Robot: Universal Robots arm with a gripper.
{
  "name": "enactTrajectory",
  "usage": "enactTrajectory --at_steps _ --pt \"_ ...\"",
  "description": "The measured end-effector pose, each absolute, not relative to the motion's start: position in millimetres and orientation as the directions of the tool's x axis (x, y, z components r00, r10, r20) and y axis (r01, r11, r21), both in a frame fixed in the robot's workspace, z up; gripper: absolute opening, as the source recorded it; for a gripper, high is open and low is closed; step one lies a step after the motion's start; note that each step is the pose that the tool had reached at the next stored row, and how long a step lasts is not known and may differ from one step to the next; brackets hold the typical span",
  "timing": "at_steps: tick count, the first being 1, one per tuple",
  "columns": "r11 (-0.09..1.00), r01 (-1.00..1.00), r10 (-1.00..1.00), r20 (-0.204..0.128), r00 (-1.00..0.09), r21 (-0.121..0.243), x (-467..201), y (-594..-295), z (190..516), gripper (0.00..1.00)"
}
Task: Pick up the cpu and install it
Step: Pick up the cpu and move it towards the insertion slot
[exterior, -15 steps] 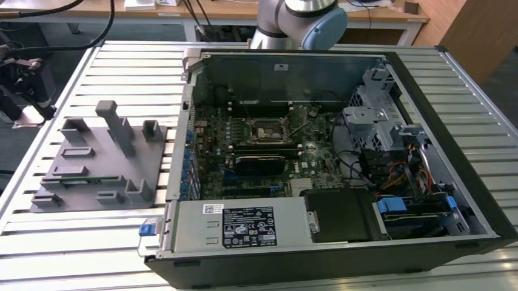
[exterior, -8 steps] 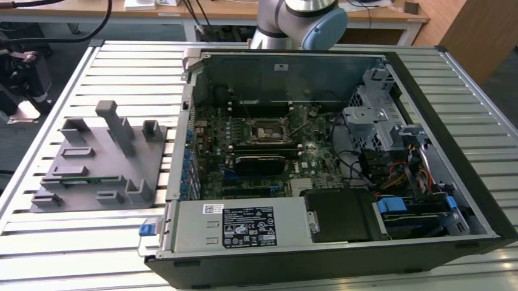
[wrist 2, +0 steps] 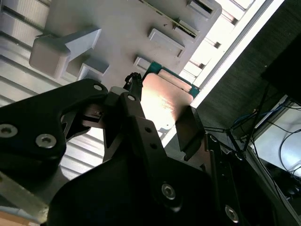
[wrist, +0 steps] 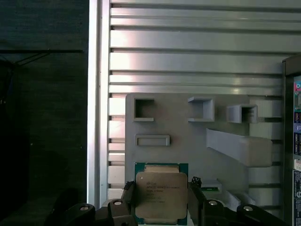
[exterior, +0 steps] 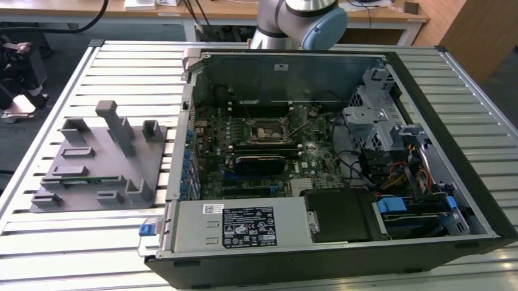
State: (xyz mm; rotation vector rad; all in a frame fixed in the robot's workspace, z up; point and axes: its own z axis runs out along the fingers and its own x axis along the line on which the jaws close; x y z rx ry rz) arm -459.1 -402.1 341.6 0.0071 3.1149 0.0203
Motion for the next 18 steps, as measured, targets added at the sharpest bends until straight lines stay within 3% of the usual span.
enactTrajectory --at_steps 18 --pt "1.000 0.004 0.005 -0.032 -0.999 0.013 -459.2 -402.0 375.4 0.53"
